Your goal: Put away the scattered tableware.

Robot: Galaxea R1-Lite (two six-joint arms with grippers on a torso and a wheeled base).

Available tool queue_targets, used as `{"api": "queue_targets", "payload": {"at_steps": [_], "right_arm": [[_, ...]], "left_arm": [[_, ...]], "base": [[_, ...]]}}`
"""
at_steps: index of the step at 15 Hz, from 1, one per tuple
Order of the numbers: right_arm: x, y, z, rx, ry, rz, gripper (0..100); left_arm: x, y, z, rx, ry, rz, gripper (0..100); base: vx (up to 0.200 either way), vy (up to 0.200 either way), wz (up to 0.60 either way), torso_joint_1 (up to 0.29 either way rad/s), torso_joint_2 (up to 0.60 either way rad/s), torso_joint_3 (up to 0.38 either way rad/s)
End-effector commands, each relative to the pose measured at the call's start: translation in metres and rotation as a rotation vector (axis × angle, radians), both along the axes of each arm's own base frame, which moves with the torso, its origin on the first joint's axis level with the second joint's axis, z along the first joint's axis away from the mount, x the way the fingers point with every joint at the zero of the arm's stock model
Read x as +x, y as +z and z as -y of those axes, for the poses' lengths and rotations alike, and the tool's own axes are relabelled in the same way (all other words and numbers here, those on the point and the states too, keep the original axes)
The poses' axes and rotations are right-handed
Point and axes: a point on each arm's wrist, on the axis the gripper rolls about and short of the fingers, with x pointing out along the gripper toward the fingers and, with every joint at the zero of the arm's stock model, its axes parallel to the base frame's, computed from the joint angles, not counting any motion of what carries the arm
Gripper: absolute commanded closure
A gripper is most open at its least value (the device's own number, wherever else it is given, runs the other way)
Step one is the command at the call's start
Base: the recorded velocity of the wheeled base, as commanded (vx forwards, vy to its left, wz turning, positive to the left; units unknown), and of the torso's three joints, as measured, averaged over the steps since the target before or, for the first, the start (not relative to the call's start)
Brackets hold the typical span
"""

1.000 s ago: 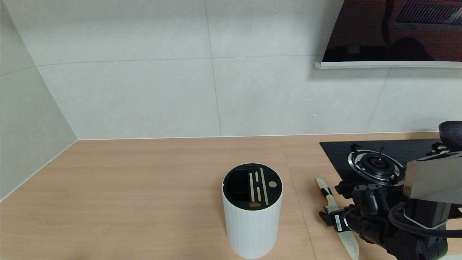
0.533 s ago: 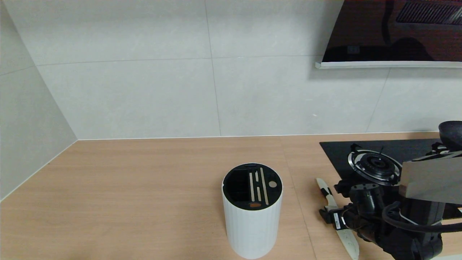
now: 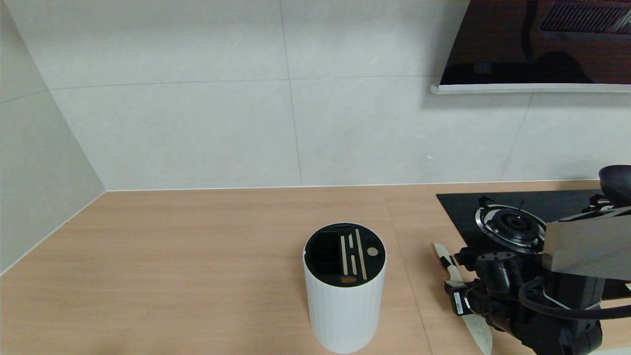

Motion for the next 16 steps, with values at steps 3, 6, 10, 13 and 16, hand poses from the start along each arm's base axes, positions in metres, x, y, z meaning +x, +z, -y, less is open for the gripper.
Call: {"api": "queue_targets", "payload": {"at_steps": [3, 6, 10, 13, 16], "right_arm": [[0.0, 0.0, 0.0, -0.002, -0.001, -0.001, 100], [0.0, 0.002, 0.0, -0.001, -0.001, 0.002, 100], [-0.001, 0.024, 0.001, 0.04, -0.017, 0.066, 100], [-0.006, 0.053, 0.002, 0.07, -0.018, 0.146, 100], [-0.02, 0.083, -0.002, 0.102, 0.009, 0.225, 100]], "left_arm": [[0.0, 0.0, 0.0, 0.0, 0.001, -0.001, 0], [0.0, 0.0, 0.0, 0.0, -0.001, -0.001, 0], [0.0, 0.0, 0.0, 0.0, 0.001, -0.001, 0], [0.0, 0.0, 0.0, 0.0, -0.001, -0.002, 0], [0.0, 0.0, 0.0, 0.0, -0.001, -0.001, 0]], "base": [[0.0, 0.0, 0.0, 0.0, 0.0, 0.0], [0.0, 0.0, 0.0, 0.0, 0.0, 0.0], [0.0, 0.0, 0.0, 0.0, 0.0, 0.0], [0.0, 0.0, 0.0, 0.0, 0.0, 0.0], [0.0, 0.0, 0.0, 0.0, 0.0, 0.0]]}}
